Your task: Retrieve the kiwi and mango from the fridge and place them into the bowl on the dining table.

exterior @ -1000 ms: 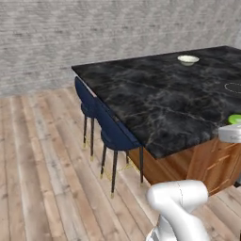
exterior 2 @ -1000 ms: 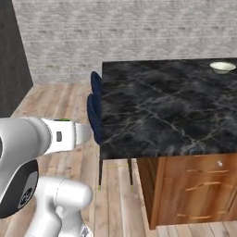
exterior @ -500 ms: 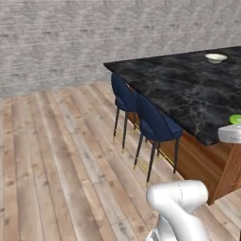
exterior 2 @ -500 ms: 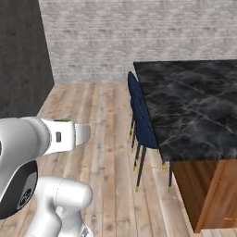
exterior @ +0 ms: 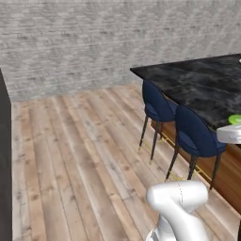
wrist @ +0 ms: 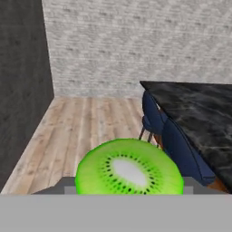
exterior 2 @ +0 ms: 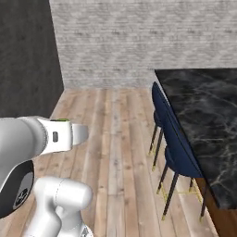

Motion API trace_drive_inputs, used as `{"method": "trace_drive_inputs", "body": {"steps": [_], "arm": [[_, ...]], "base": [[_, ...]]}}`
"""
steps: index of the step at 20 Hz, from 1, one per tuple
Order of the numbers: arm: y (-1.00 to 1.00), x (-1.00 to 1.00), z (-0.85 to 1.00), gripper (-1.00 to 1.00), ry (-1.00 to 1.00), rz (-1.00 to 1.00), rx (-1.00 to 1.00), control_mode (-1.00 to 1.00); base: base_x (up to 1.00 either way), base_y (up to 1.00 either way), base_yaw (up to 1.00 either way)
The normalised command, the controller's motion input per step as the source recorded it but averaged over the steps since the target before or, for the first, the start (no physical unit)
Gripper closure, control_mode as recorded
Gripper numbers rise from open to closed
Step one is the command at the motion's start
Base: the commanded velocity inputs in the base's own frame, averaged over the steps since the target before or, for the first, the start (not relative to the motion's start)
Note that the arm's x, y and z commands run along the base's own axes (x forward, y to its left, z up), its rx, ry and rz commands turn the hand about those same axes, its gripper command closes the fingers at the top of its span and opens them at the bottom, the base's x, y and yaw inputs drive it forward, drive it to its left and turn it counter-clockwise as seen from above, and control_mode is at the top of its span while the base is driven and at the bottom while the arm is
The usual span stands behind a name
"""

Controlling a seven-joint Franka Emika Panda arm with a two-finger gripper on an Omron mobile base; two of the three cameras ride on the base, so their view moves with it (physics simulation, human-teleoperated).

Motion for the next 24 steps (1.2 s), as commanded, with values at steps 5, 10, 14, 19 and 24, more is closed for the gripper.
{"method": "trace_drive_inputs", "body": {"steps": [5, 10, 14, 19, 24], "arm": [[0.0, 0.0, 0.0, 1.0, 0.0, 0.0, 0.0, 1.0], [0.0, 0.0, 0.0, 1.0, 0.0, 0.0, 0.0, 1.0], [0.0, 0.0, 0.0, 1.0, 0.0, 0.0, 0.0, 1.0], [0.0, 0.0, 0.0, 1.0, 0.0, 0.0, 0.0, 1.0], [0.0, 0.0, 0.0, 1.0, 0.0, 0.0, 0.0, 1.0]], "base": [[1.0, 0.14, 0.0], [1.0, 0.11, 0.0], [1.0, 0.19, -0.03], [1.0, 0.06, -0.11], [1.0, 0.05, -0.29]]}}
